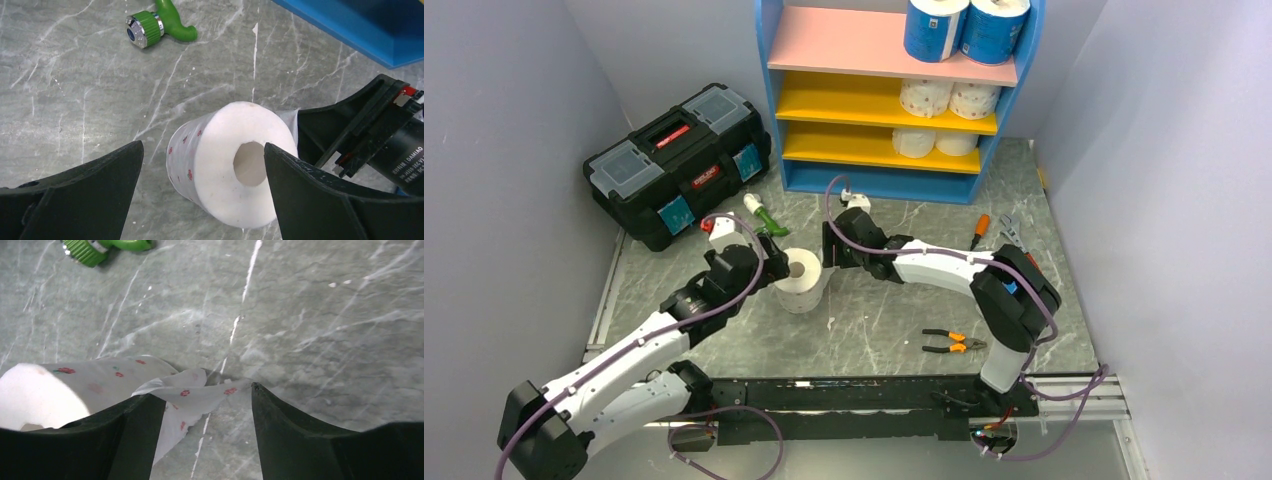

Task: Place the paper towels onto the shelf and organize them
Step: Adjust the paper towel at the center of the board, then move the paper towel to the center of the board.

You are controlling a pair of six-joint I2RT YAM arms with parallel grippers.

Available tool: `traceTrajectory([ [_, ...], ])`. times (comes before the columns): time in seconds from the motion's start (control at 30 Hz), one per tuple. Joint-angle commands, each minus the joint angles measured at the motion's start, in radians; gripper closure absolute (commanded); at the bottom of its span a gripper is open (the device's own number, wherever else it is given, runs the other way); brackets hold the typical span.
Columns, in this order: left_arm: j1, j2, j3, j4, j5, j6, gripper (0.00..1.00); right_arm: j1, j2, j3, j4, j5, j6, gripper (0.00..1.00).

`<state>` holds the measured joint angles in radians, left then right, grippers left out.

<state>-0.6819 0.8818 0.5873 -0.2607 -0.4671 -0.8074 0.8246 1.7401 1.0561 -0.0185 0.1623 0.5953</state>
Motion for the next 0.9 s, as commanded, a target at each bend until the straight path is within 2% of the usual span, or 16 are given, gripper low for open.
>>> traceTrajectory([
  [0.0,0.003,-0.055,0.010,-0.016,-0.018,-0.003,0.03,-0.013,-0.074,0.047,-0.073,0.078,-0.006,0.33],
  [0.3,0.004,-0.111,-0.018,-0.034,-0.029,-0.032,0.02,-0.013,-0.267,0.012,-0.188,0.084,0.024,0.26],
  [0.47,0.004,-0.139,-0.037,-0.044,-0.030,-0.046,0.02,-0.004,-0.350,0.007,-0.223,-0.024,0.049,0.22],
  [0.6,0.003,-0.155,-0.048,-0.058,-0.033,-0.057,0.02,0.040,-0.341,0.003,-0.210,-0.142,0.152,0.22],
  [0.87,0.004,-0.245,-0.072,-0.122,-0.066,-0.083,0.02,0.117,-0.367,-0.039,-0.216,-0.085,0.395,0.18],
])
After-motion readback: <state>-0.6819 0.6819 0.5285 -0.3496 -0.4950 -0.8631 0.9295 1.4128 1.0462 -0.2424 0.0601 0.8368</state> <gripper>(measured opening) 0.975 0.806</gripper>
